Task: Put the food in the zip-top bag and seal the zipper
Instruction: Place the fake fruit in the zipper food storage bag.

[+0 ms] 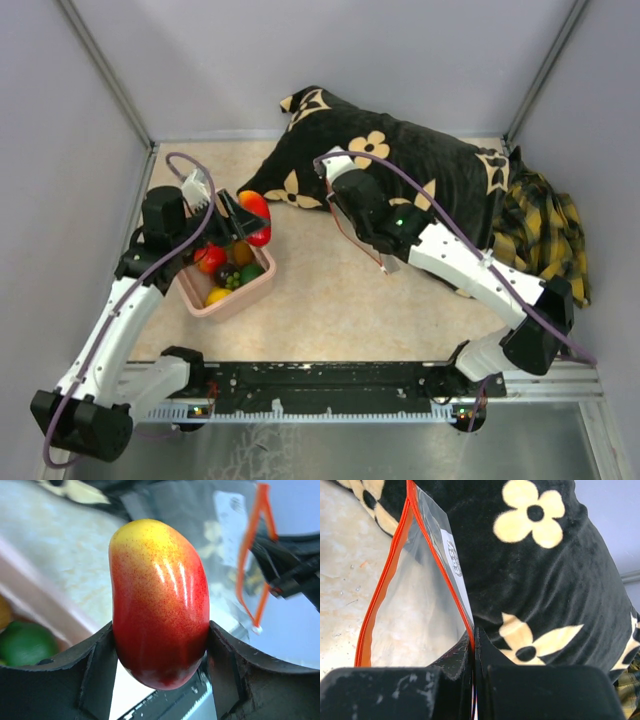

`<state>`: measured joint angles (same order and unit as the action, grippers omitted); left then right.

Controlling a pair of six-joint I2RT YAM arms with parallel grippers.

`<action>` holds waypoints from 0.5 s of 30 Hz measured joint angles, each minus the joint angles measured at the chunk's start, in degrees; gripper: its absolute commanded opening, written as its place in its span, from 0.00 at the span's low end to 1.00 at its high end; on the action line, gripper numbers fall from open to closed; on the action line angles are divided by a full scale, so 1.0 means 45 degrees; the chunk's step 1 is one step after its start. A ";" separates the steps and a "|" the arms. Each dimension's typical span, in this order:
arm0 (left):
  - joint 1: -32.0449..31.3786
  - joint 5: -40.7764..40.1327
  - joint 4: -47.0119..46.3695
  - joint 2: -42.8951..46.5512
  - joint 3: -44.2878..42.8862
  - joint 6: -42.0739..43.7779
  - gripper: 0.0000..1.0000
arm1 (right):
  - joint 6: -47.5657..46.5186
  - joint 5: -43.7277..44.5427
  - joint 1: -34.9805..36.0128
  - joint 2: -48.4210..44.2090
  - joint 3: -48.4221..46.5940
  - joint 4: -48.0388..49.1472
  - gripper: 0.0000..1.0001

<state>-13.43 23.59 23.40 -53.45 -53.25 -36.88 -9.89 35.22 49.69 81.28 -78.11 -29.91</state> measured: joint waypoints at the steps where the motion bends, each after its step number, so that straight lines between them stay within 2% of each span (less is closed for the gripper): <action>1: -0.0039 0.0733 -0.0335 -0.0189 -0.0019 0.0073 0.34 | 0.0010 -0.0024 0.0019 0.0000 -0.0005 0.0010 0.00; 8: -0.0894 0.3915 -0.2181 -0.0942 -0.0068 0.0180 0.34 | 0.0107 -0.0199 0.0151 0.0112 -0.0010 0.0000 0.00; 15: -0.2356 0.5445 -0.3968 -0.2161 -0.0345 0.0087 0.33 | 0.0117 -0.0291 0.0408 0.0500 -0.0267 -0.0019 0.00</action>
<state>-24.03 48.10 5.54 -63.18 -54.81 -36.49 -9.37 33.91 51.53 83.53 -79.31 -30.00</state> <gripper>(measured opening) 0.690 0.005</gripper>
